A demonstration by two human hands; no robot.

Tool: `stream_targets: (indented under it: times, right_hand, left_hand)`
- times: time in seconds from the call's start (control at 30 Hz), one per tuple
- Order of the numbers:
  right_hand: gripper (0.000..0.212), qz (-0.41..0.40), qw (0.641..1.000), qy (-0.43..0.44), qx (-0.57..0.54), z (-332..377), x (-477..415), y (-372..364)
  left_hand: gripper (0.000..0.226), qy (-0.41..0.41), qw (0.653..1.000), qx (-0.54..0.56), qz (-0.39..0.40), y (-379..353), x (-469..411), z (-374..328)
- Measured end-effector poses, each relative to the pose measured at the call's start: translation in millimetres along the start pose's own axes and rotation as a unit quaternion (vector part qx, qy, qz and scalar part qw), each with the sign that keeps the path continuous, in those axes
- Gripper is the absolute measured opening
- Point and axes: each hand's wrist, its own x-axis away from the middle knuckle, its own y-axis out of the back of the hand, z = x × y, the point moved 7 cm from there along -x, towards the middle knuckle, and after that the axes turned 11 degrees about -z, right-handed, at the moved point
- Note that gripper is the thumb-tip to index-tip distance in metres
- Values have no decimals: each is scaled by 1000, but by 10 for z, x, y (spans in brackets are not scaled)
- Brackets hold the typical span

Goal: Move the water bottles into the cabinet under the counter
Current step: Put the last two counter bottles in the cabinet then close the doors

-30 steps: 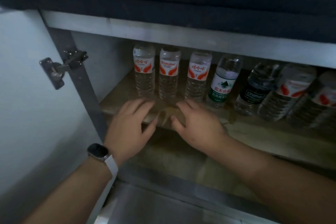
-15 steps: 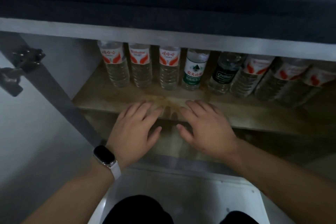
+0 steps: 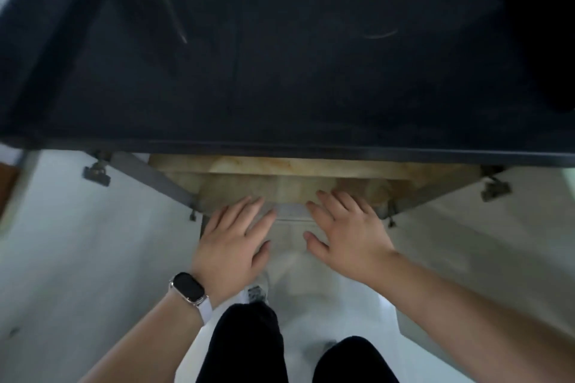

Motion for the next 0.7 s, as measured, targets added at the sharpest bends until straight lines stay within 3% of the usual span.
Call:
stream_targets:
  times: [0.4, 0.7]
  right_hand:
    - [53, 44, 997, -66, 0, -248, 947, 1409]
    - [55, 67, 979, -186, 47, -774, 1215, 1596]
  left_hand:
    - [46, 45, 992, -56, 100, 1381, 119, -622]
    - [52, 172, 963, -101, 179, 1678, 247, 13]
